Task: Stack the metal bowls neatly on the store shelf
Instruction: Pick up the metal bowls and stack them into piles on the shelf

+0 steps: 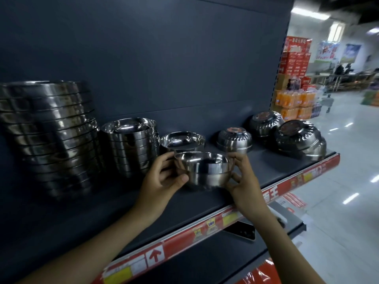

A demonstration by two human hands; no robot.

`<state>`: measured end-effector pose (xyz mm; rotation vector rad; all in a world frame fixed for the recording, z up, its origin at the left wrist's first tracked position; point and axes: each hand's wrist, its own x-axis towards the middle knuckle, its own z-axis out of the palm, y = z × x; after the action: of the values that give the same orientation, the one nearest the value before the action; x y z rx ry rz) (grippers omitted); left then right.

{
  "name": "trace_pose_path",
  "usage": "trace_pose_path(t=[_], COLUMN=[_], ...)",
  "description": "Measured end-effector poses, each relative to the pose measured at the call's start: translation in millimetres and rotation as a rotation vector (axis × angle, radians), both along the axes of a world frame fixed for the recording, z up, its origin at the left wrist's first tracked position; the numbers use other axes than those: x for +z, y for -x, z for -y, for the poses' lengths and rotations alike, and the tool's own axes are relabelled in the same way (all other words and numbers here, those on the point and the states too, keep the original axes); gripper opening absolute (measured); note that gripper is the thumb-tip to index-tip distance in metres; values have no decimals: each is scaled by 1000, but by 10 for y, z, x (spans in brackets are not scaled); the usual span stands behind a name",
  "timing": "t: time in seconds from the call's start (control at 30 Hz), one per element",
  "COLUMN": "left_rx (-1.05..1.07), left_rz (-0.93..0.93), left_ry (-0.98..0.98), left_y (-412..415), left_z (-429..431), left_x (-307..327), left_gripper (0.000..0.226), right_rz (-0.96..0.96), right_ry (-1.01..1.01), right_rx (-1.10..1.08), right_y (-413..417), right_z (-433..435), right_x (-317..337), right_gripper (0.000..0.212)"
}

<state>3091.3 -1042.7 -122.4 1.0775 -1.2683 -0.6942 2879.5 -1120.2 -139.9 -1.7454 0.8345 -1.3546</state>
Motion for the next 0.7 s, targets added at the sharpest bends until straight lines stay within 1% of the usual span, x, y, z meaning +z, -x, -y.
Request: trace_pose_path(t=[0.1,0.2,0.3,0.4,0.53,0.63,0.7], left_rx=[-29,-104,-156,-225,-291,-289,-262], left_rz=[-20,-59,-119,-129,-137,-111,-13], left_ry=[-76,-147,-189,-214,-227,-228,-189], left_y=[-51,-116,-192,-234,-284,-295,-283], left_z=[38,89,131,157,154,121,83], left_x=[15,7,-32,-31,14,41,44], left_gripper=[63,71,78,72,67,65,67], right_rz=[13,-10,-32,-19,-5,30,38], right_ry=[-17,-20,-25,-54,-65,-69,-58], right_rx=[-18,-25,-34,-14,15,67,103], right_y=[4,20,22,31,38,36,29], right_z=[0,-46,-77,-105,-147,-207,-259], right_x=[-38,-37,-37,-21,-8,43,71], right_gripper=[71,70,73,75,65,55,56])
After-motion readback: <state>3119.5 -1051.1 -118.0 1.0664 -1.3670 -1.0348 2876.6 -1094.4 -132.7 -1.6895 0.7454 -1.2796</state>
